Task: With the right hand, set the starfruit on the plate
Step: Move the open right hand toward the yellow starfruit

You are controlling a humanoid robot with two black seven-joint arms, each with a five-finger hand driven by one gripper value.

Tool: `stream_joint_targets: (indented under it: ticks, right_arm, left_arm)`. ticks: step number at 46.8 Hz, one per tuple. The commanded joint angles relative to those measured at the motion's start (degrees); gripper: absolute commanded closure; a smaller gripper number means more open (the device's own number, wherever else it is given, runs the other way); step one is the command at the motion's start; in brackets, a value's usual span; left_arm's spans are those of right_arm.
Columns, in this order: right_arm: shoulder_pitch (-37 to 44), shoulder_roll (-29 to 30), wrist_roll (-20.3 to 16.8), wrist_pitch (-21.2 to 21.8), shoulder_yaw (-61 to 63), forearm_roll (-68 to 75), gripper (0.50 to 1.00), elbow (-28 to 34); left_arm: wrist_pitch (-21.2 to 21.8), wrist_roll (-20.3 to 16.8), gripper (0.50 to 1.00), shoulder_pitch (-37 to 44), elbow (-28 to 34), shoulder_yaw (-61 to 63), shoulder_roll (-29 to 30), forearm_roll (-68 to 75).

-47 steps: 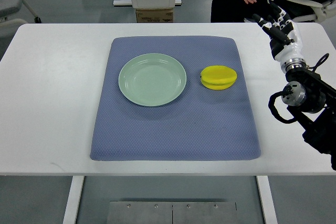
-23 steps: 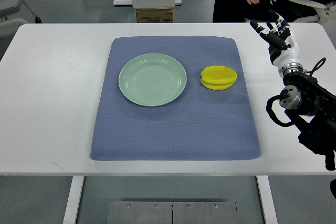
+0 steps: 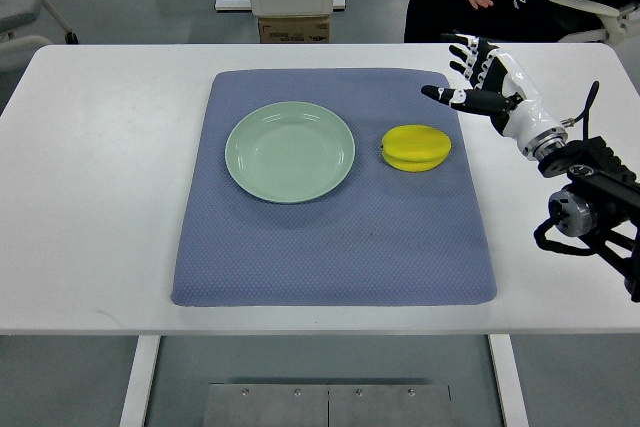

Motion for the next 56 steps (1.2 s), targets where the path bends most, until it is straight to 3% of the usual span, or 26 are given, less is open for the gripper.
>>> stream_joint_targets:
  ticks: [1, 21, 56]
  right_arm:
    - [1.01, -1.37, -0.16, -0.57, -2.27, -3.23, 0.5, 0.51]
    - [11.11, -1.55, 1.51, -14.28, -29.34, -11.24, 0.5, 0.34]
    - [11.65, 0.74, -0.78, -15.69, -32.86, -11.24, 0.5, -3.36]
  left_arm:
    - [0.0, 0.0, 0.5, 0.02, 0.0, -0.01, 0.0, 0.0]
    - [0.0, 0.0, 0.5, 0.02, 0.0, -0.01, 0.0, 0.0]
    - [0.09, 0.0, 0.5, 0.02, 0.0, -0.01, 0.0, 0.0]
